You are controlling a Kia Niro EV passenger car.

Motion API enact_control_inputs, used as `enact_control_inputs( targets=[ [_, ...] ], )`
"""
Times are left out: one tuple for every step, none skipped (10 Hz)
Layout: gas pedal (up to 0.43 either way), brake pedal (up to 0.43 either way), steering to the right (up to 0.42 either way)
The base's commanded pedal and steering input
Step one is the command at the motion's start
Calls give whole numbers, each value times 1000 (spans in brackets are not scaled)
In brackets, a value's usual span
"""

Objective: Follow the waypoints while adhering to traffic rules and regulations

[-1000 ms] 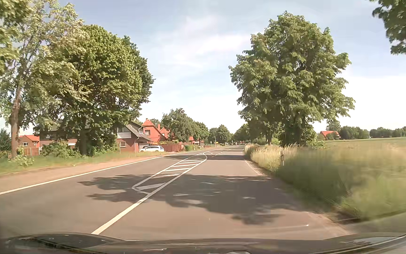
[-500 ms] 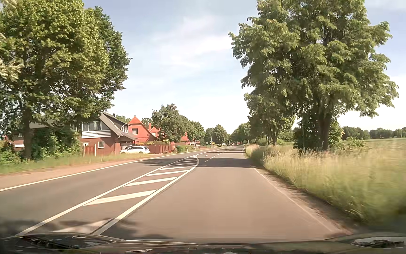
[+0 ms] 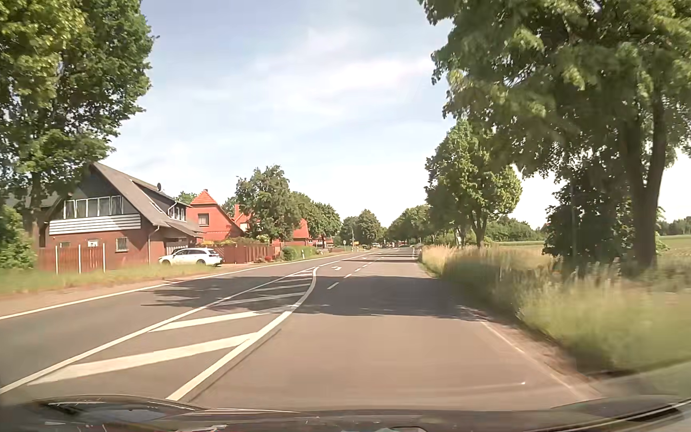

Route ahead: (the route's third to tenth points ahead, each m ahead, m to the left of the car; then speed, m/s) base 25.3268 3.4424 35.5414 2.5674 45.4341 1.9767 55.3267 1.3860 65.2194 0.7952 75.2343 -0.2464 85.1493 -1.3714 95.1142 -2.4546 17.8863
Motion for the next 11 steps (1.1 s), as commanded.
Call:
enact_control_inputs(
  targets=[
    [47, 0, 6],
    [47, 0, 6],
    [47, 0, 6],
    [47, 0, 6],
    [47, 0, 6],
    [47, 0, 6],
    [47, 0, 6],
    [47, 0, 7],
    [47, 0, 6],
    [47, 0, 6],
    [47, 0, 7]
  ],
)
